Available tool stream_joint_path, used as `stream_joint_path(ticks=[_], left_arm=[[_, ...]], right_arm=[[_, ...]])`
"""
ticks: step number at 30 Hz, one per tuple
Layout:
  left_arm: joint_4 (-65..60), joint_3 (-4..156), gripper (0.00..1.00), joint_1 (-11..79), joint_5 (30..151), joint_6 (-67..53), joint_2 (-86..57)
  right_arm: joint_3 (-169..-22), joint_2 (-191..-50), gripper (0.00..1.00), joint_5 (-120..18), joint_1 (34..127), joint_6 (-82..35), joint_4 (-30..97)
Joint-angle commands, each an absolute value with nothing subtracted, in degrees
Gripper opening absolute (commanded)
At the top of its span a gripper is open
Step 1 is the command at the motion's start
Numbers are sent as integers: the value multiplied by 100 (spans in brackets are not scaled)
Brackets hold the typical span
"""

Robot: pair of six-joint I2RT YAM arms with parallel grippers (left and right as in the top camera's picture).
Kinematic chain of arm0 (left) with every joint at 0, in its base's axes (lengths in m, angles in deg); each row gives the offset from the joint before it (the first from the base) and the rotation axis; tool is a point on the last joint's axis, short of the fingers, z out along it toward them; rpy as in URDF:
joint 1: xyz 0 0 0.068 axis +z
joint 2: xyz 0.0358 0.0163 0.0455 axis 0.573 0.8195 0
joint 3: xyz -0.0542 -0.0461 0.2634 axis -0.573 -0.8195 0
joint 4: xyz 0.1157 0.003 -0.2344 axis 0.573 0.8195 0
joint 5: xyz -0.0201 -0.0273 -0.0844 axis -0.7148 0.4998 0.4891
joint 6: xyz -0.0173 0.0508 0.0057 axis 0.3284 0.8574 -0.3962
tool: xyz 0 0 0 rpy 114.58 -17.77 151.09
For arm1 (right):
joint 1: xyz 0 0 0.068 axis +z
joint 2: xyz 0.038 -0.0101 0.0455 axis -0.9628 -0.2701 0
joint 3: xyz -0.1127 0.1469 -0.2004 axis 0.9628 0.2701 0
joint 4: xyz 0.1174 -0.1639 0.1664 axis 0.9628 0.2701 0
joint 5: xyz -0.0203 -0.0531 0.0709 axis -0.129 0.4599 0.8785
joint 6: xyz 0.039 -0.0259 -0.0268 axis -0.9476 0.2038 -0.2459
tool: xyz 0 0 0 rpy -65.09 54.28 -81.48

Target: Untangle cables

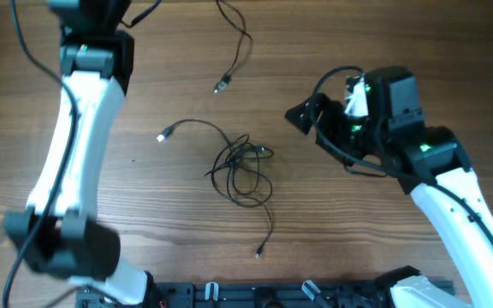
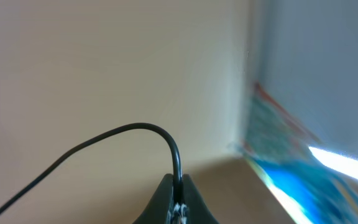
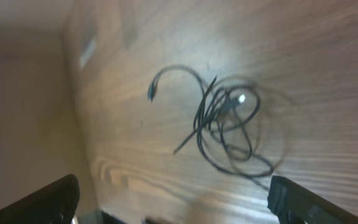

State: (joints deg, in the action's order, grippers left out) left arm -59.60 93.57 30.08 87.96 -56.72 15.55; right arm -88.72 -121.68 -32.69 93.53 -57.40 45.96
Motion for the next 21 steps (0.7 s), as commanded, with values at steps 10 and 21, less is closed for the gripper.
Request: stream_joint_path(ticks=[10,21], left_arm=[[-5109,9352,4,5818,7945,-3209,3227],[-3289,9352,100,6902,7340,-713,3566]], right_arm=[[-8891,-12116,99,-3521,10378,-5093,5440],[-8891,-12118,100,-3540,10378,-5010,5549]])
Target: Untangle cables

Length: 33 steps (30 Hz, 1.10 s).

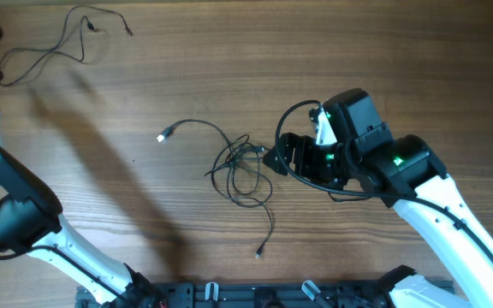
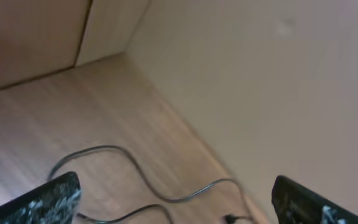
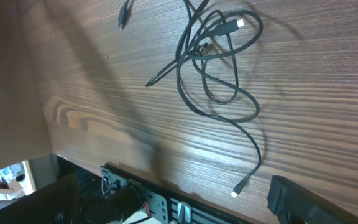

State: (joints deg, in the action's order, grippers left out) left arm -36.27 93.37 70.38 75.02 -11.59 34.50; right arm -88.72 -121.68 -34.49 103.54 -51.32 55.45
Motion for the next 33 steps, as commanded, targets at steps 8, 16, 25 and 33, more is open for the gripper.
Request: stream_joint_path(ticks=[8,16,25,33], left_arm=[[-2666,9352,93,5602,7338,-715,3765],[-270,9352,100,4417,7875,-718,3684],[3380,9352,100,3934,9440,1114,1743],[4610,9088,100,1676,7526,998,1719]], right_arm=[[-8891,-12118,100,-4620,10378,-5010,5763],[-8894,-12116,100,-5608,10372,-5010,5770],[-8904,-12107,100,-6611,8573,-4726,5798],[-8904,-12107,100,-6377,8079,-4736,5805]])
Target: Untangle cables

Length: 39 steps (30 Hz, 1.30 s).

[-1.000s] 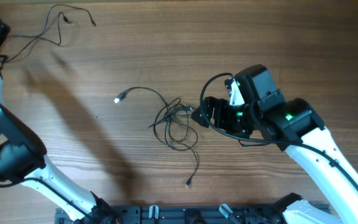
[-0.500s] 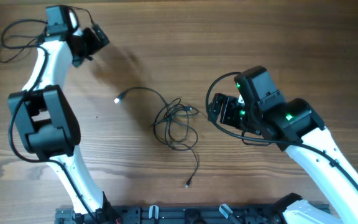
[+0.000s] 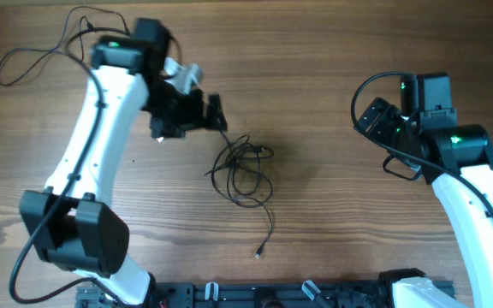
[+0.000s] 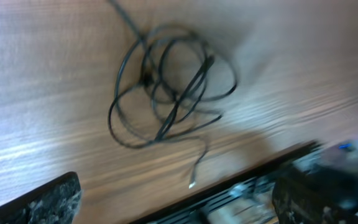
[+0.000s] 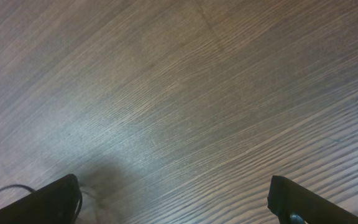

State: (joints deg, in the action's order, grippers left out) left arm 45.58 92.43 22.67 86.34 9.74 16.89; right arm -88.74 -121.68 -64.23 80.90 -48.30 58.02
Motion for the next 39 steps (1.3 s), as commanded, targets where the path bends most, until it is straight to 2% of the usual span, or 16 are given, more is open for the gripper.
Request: stream_joint_path(ticks=[1,4,10,14,16,18,20,25,30,35,36,37,39], left_arm=[[4551,9088,100,1438,7329,998,1719],[4031,9077,100,970,7336,590,1743],[3950,9070,100,870,7277,659,1831],[3898,8904,100,984,6566,561,1872],[3861,8640,100,1290,5436,-377,1872],[3891,8465,100,1561,5902,-387,1872],[3867,8207,100,1709,7191,513,1872],[3795,7761,100,1657,8356,1855,1872],[3421,7599,97,1628,8206,2176,1872],[2742,7051,99,1130,8267,2436,1872],[2593,6977,97,1032,8210,2436,1872],[2525,6972,66,962,8061,2401,1872],[2468,6972,57,946,7849,2264,1872]], right_arm=[[-8902,-12107,100,-6207,8079,-4730,5787],[-8904,-12107,99,-6200,8079,-4730,5754],[-8902,-12118,100,-6200,8079,-4730,5757],[-8902,-12118,100,-6200,8079,-4730,5754],[-8902,-12118,100,-6200,8079,-4730,5752],[-8902,-12118,100,-6200,8079,-4730,5750],[-8904,-12118,100,-6200,8079,-4732,5737],[-8902,-12118,100,-6200,8079,-4730,5737],[-8902,-12118,100,-6200,8079,-4730,5737],[-8902,-12118,100,-6200,8079,-4730,5737],[-8902,-12118,100,-6200,8079,-4730,5737],[-8902,-12118,100,-6200,8079,-4728,5737],[-8902,-12118,100,-6200,8079,-4728,5737]])
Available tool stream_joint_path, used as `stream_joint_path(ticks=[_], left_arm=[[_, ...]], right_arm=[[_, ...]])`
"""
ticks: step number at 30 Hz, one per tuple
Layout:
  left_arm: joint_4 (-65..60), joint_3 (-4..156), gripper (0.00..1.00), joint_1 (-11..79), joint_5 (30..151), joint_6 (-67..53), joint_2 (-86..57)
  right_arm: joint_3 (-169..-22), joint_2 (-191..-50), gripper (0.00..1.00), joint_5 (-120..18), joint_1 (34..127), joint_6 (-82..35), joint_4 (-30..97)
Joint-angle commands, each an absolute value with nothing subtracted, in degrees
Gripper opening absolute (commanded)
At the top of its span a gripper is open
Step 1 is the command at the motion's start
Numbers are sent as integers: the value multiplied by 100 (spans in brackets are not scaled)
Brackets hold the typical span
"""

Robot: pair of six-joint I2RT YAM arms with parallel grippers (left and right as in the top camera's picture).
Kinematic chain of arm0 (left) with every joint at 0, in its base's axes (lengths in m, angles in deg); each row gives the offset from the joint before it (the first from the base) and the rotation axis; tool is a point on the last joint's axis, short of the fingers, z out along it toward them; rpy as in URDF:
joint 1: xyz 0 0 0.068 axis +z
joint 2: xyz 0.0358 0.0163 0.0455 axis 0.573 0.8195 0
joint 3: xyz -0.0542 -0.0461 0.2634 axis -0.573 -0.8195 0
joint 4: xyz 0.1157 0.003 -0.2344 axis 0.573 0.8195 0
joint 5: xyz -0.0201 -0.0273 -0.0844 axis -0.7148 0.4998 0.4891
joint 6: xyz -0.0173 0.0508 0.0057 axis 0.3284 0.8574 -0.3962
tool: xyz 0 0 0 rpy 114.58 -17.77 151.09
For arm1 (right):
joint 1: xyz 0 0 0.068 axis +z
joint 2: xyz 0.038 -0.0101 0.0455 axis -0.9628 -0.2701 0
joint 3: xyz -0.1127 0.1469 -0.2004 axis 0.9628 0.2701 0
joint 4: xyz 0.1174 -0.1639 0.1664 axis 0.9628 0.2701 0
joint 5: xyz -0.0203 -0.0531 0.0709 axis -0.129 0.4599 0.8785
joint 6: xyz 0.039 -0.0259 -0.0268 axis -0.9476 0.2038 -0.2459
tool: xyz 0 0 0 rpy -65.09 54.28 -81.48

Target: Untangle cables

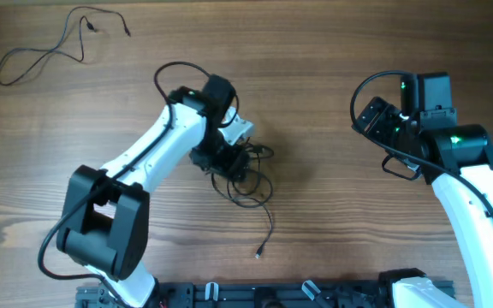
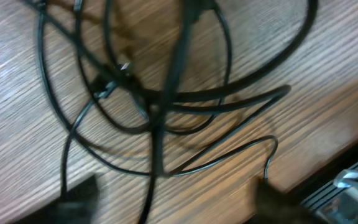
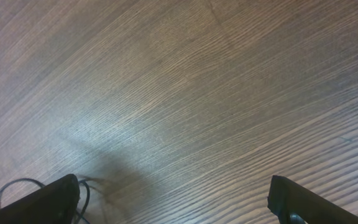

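Observation:
A tangle of black cables (image 1: pixel 248 175) lies mid-table, and one loose end with a plug (image 1: pixel 258 253) trails toward the front. My left gripper (image 1: pixel 229 161) is down on the tangle's left side. Seen from the left wrist, its blurred fingers (image 2: pixel 73 200) stand wide apart, open, with looped strands (image 2: pixel 166 99) between and just beyond them. A thin cable (image 1: pixel 54 47) lies apart at the far left corner. My right gripper (image 1: pixel 371 115) hovers open over bare wood (image 3: pixel 185 106) at the right, holding nothing.
A black rail (image 1: pixel 255 295) runs along the table's front edge. The left arm (image 1: pixel 157 141) crosses the wood left of the tangle. The right arm's own cable loops above its wrist (image 1: pixel 375 81).
My left gripper was open above the table, up and left of the tangle. Now it is low on the tangle itself, still open. The right arm has barely moved.
First my left gripper was shut on a thin cable held away from the tangle, the right open nearby. Then the thin cable lay at the far left corner, released. The right arm drew back right, and the left went to the tangle.

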State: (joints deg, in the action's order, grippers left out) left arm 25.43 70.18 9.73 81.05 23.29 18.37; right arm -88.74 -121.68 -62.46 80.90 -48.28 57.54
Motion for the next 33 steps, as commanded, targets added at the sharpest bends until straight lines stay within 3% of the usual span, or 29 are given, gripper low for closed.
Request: stream_joint_path(ticks=[1,2,3,5,9,12,17,23,28,31,33], left_arm=[[2471,6972,56,951,7812,2262,1872],[2471,6972,48,951,7781,2264,1872],[2471,6972,26,951,7766,2259,1872],[2473,6981,4,951,7768,2235,1870],[3102,7919,4,951,7775,1894,1765],[3509,9593,4,951,8308,1783,1378],[2816,11792,4,951,9720,1481,668],[1046,12078,4,962,9939,-259,-73],[801,12076,4,962,9681,-1627,-171],[423,12076,4,973,9504,-2145,-171],[-69,12076,4,1220,9185,-4136,-195]], right_arm=[[-8902,-12118,100,-6200,8079,-4728,5737],[-8902,-12118,100,-6200,8079,-4730,5737],[-8902,-12118,100,-6200,8079,-4730,5737],[-8902,-12118,100,-6200,8079,-4728,5737],[-8902,-12118,100,-6200,8079,-4730,5737],[-8902,-12118,100,-6200,8079,-4730,5737],[-8902,-12118,100,-6200,8079,-4730,5737],[-8904,-12118,100,-6200,8079,-4730,5737],[-8902,-12118,100,-6196,8079,-4745,5665],[-8902,-12116,100,-4404,8077,-5753,5433],[-8902,-12116,100,-1855,8083,-3991,4093]])
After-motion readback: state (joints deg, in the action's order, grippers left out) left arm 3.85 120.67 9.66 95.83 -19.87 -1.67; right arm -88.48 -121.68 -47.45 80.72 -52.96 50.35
